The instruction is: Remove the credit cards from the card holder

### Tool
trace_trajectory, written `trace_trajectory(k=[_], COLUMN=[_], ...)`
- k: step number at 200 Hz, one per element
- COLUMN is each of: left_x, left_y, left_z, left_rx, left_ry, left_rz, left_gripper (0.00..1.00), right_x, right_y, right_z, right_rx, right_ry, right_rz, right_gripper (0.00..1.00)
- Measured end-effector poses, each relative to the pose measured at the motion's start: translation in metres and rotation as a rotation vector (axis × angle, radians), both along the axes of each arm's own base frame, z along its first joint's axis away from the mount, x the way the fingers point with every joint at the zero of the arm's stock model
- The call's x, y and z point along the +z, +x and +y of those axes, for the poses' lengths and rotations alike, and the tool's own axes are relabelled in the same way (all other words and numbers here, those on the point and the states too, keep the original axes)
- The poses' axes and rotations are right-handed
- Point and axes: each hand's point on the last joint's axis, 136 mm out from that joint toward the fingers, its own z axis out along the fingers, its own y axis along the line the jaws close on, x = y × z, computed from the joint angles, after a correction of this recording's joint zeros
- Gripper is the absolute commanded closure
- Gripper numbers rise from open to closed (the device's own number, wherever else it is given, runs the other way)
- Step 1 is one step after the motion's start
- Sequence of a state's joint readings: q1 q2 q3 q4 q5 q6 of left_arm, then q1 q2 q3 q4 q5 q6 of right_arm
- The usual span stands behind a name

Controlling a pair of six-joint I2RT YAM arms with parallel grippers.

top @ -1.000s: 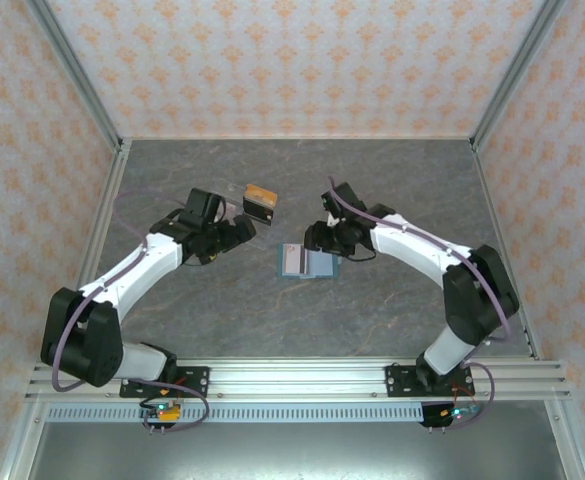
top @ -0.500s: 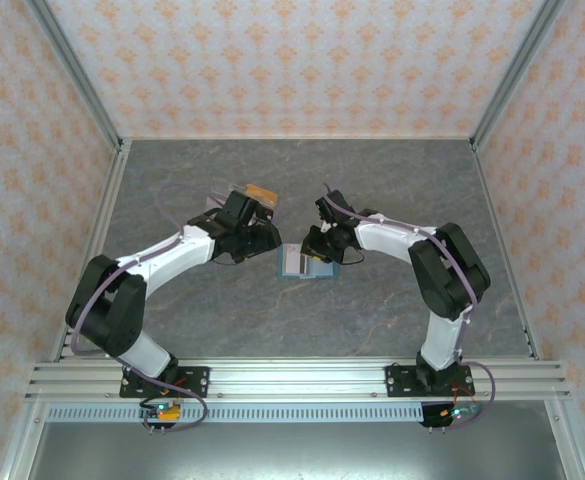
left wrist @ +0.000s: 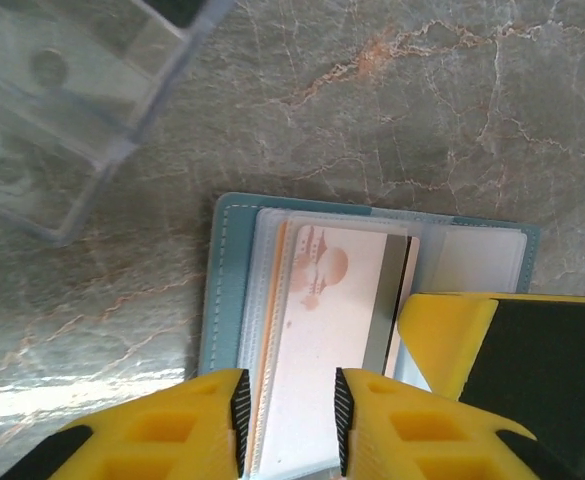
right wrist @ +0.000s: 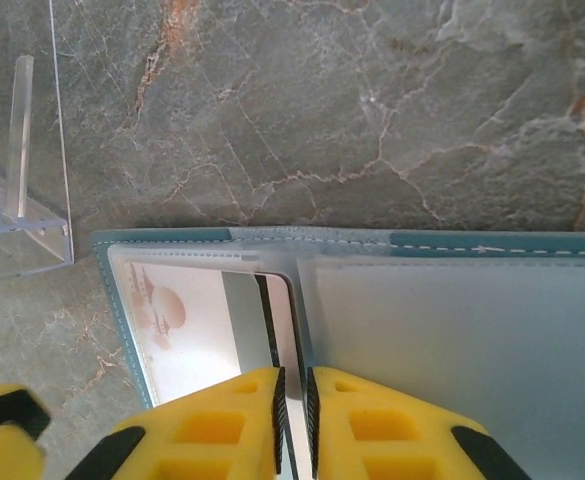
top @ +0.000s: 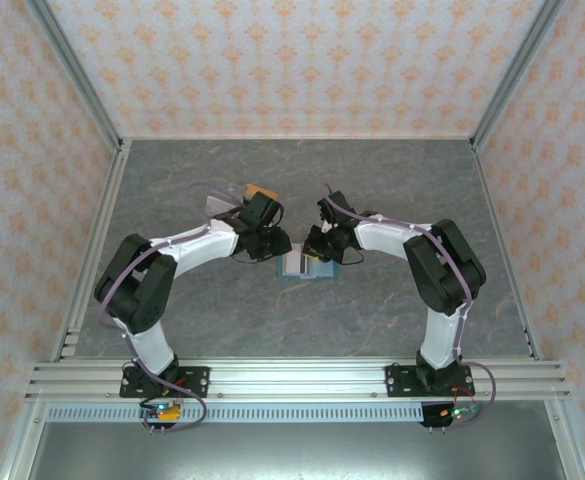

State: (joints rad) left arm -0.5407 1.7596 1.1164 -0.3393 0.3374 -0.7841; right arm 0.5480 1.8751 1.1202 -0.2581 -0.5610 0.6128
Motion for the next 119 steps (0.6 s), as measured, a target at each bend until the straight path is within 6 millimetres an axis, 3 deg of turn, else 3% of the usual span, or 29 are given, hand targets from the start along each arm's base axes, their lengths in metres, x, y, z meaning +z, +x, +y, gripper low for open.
trace_trajectory(k=[119], left_x=[-0.03], left_y=[0.0], left_z=[-0.007], left_rx=[0.004], left_ry=[0.015], left_rz=[0.062], left_gripper=[0.97], right_x=[-0.003], right_y=[0.0], right_z=[-0.002], right_rx=[0.004], right_ry=[0.019], right_rz=[-0.001], right_gripper=[0.84])
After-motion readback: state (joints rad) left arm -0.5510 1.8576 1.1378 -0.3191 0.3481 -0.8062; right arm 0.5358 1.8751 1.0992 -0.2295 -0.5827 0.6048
